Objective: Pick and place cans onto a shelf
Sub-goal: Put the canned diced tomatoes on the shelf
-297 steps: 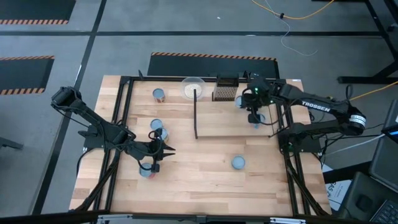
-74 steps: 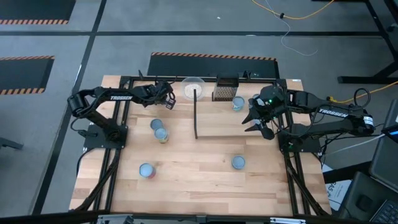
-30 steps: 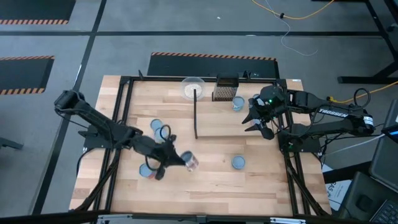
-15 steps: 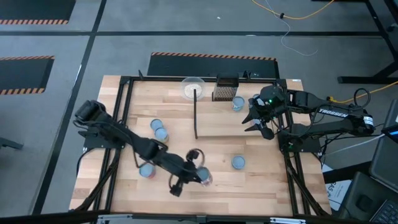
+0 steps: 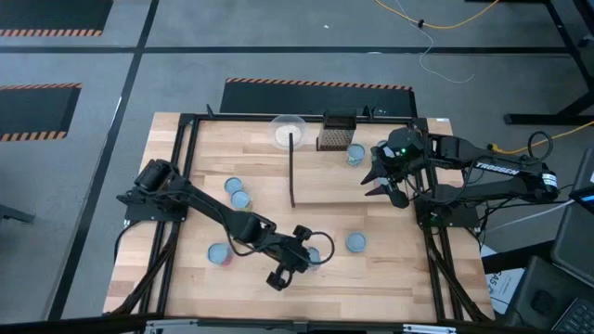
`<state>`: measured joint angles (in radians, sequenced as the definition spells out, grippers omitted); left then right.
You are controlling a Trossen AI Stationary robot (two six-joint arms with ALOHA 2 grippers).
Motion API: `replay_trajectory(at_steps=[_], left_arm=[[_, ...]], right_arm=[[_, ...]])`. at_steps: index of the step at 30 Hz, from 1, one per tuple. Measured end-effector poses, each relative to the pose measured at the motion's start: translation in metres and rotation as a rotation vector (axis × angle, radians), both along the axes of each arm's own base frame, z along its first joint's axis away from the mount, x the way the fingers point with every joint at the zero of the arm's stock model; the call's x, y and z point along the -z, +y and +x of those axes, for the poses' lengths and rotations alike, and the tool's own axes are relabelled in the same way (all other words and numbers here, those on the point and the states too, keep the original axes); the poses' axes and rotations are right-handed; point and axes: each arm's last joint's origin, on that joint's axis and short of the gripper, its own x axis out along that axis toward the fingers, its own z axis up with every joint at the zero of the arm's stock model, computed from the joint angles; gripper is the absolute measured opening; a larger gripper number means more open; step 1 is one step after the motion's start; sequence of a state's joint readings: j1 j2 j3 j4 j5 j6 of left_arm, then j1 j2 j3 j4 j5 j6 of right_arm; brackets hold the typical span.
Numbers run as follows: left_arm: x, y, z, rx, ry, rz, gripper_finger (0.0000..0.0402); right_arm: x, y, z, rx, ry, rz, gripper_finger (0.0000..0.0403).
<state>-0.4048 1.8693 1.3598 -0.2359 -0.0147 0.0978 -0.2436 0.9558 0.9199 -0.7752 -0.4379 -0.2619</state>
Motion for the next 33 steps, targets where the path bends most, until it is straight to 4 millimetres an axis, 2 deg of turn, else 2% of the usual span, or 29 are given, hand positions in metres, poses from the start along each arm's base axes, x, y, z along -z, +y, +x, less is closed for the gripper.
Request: replay_trajectory(at_steps=[9,19,33], left_arm=[[0.015,0.009,0.007,-0.013,0.042,0.034,0.0003],[0.050,0.009,0.015,-0.018,0.111,0.099,0.0004],[0.050,0.012,0.016,-0.062,0.096,0.125,0.0073]], right_arm=[[0.000,0.000,0.000,0.000,0.000,0.000,0.0174],[-0.001,0.000,0.000,-0.001,-0.008,-0.002,0.0174],[-0.001,0.000,0.001,0.031,0.004,0.034,0.0174]])
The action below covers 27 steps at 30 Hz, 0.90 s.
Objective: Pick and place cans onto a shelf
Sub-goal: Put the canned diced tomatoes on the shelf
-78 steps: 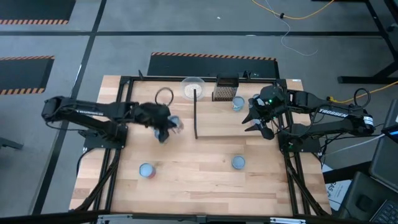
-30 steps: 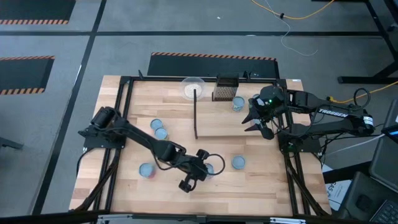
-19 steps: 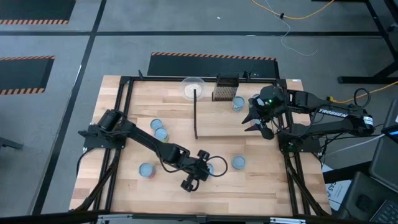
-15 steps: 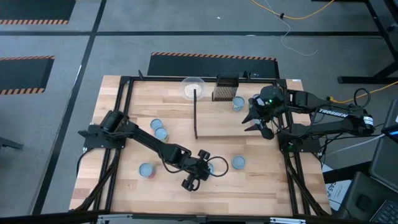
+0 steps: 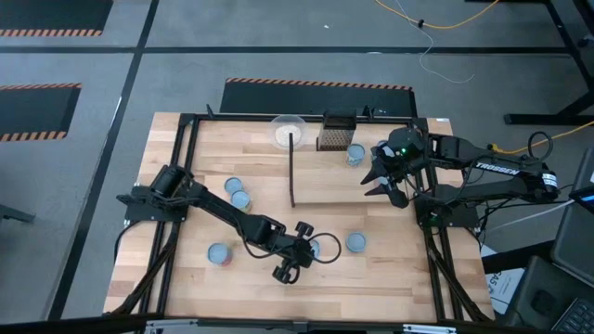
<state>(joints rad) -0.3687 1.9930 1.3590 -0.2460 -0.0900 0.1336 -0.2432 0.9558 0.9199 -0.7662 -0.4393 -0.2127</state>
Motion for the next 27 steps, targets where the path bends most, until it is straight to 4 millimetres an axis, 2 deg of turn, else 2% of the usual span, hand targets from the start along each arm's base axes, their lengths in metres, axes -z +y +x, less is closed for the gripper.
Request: replay_trajectory(at_steps=[6,14,17,21,27], left_arm=[[-0.002,-0.001,-0.001,0.003,-0.005,0.009,0.0102],[-0.020,-0.002,-0.004,0.004,-0.056,0.042,0.0105],[-0.035,-0.004,-0.003,0.007,-0.086,0.029,0.0105],[-0.061,-0.001,-0.011,-0.008,-0.115,0.029,0.0105],[-0.105,0.012,-0.040,-0.049,-0.134,0.067,0.0106]], right_arm=[[0.000,0.000,0.000,-0.005,-0.002,0.005,0.0174],[-0.001,0.005,0.003,-0.019,-0.017,0.015,0.0174],[-0.003,0.013,0.011,-0.039,-0.043,0.046,0.0174],[-0.002,0.030,0.025,-0.129,-0.088,0.046,0.0174],[0.002,0.058,0.054,-0.226,-0.167,0.077,0.0174]])
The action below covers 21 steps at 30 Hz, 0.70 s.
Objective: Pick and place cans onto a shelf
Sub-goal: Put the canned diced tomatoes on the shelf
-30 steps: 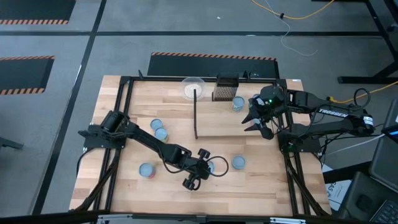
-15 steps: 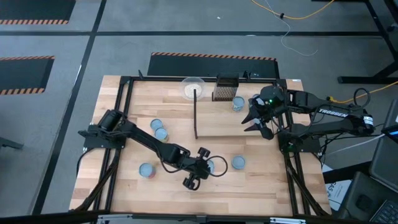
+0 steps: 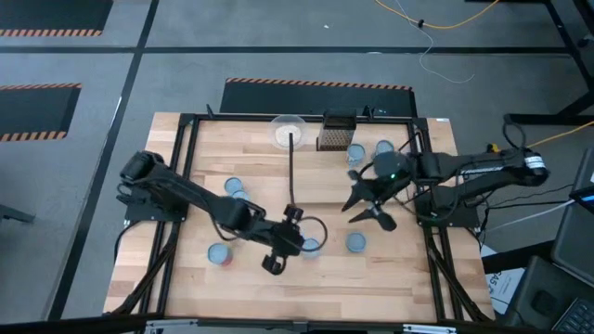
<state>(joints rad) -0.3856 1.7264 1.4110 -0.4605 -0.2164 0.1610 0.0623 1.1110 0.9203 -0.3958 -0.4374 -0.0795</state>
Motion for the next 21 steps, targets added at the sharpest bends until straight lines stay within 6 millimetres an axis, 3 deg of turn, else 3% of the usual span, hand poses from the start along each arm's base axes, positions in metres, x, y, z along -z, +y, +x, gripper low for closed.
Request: replay_trajectory(at_steps=[5,11,14,21], left_arm=[[-0.042,0.011,-0.028,-0.056,-0.078,0.013,0.0106],[-0.068,0.024,-0.069,-0.139,-0.075,-0.017,0.0106],[-0.060,0.027,-0.085,-0.175,-0.130,-0.047,0.0106],[0.000,0.039,-0.117,-0.233,-0.248,-0.174,0.0106]], right_arm=[[0.012,0.023,0.019,-0.060,-0.005,0.009,0.0174],[0.032,0.051,0.041,-0.070,-0.018,-0.047,0.0174],[0.045,0.062,0.048,-0.073,0.004,-0.075,0.0174],[0.073,0.082,0.065,-0.072,0.023,-0.122,0.0174]])
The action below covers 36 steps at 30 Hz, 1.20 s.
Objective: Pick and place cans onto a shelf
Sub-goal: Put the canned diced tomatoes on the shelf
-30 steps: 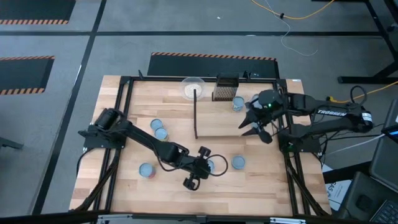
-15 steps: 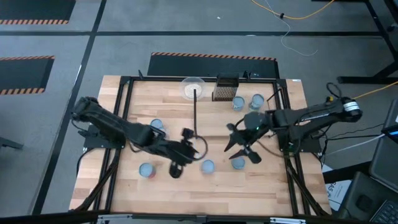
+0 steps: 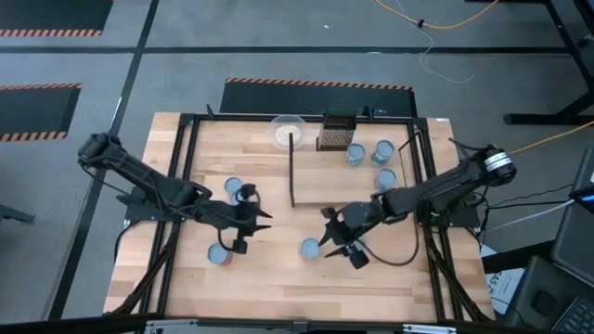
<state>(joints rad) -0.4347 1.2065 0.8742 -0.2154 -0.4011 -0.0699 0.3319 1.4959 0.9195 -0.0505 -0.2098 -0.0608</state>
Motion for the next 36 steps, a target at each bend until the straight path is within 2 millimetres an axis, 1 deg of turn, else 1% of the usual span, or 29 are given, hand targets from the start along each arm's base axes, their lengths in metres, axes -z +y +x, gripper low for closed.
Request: replay_trajectory(at_steps=[2,6,9,12,14,18,26,30,36], left_arm=[[0.017,0.004,-0.009,-0.008,-0.016,-0.024,0.0106],[0.043,0.009,-0.020,-0.025,-0.057,-0.075,0.0106],[0.056,0.010,-0.022,-0.025,-0.098,-0.099,0.0105],[0.062,0.011,-0.024,-0.024,-0.118,-0.109,0.0105],[0.064,0.012,-0.025,-0.025,-0.113,-0.106,0.0105],[0.062,0.011,-0.024,-0.020,-0.140,-0.118,0.0105],[0.060,0.010,-0.023,0.000,-0.151,-0.132,0.0105],[0.060,0.010,-0.023,0.001,-0.152,-0.132,0.0105],[0.060,0.010,-0.023,0.001,-0.152,-0.132,0.0105]], right_arm=[[0.008,0.005,0.006,-0.007,-0.006,0.001,0.0174],[0.026,0.011,0.015,-0.005,0.005,-0.012,0.0174],[0.039,0.012,0.020,0.033,0.027,-0.046,0.0174],[0.053,0.013,0.024,0.038,0.062,-0.065,0.0174],[0.060,0.014,0.025,0.038,0.082,-0.075,0.0174],[0.071,0.014,0.028,0.071,0.097,-0.113,0.0174],[0.083,0.015,0.031,0.072,0.121,-0.128,0.0171],[0.085,0.015,0.032,0.074,0.122,-0.130,0.0140],[0.085,0.015,0.032,0.068,0.122,-0.126,0.0062]])
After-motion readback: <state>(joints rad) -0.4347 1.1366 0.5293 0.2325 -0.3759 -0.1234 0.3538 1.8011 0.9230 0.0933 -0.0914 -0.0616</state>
